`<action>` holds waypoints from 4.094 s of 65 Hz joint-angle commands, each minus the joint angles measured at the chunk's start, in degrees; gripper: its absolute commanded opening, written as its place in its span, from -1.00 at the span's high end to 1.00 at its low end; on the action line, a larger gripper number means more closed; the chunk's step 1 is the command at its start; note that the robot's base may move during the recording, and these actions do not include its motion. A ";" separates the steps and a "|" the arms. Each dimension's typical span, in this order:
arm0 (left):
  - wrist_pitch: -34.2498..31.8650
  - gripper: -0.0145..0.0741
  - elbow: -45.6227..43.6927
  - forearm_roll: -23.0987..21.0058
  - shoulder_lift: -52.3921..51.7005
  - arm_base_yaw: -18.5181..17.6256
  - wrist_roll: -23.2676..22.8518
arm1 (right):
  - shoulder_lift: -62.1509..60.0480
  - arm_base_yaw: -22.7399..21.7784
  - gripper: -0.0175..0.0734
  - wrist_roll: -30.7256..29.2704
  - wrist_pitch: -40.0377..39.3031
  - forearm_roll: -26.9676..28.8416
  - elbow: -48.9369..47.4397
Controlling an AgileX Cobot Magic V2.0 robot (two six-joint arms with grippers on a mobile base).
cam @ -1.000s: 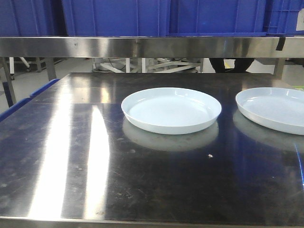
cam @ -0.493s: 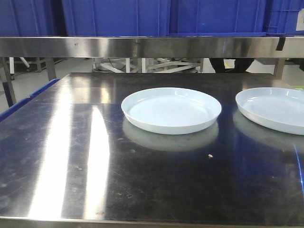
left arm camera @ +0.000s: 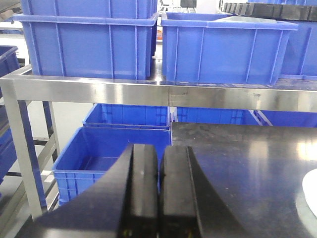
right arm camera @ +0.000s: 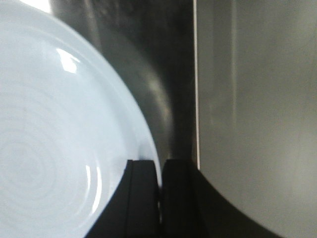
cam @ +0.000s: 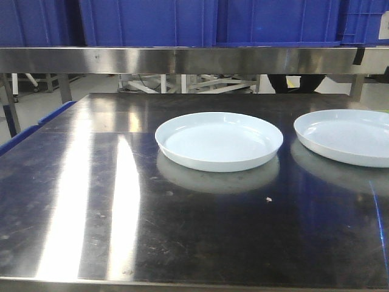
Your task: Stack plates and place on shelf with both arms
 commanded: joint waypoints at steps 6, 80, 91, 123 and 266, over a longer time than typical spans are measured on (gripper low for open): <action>-5.31 0.49 -2.18 -0.58 0.29 0.06 0.01 | -4.11 -2.51 0.51 -0.86 1.61 5.44 -4.73; -5.31 0.49 -2.18 -0.58 0.29 0.06 0.01 | -0.19 22.49 0.36 2.40 -9.03 14.35 -4.93; -5.31 0.49 -2.18 -0.58 0.29 0.06 0.01 | 0.08 22.51 -0.03 2.40 -8.64 12.24 -4.93; -5.31 0.49 -2.18 -0.58 0.29 0.06 0.01 | 0.08 23.91 -0.23 3.44 -6.24 8.99 -4.93; -5.31 0.49 -2.18 -0.58 0.29 0.06 0.01 | -23.33 22.74 0.51 4.46 -44.62 -1.21 11.97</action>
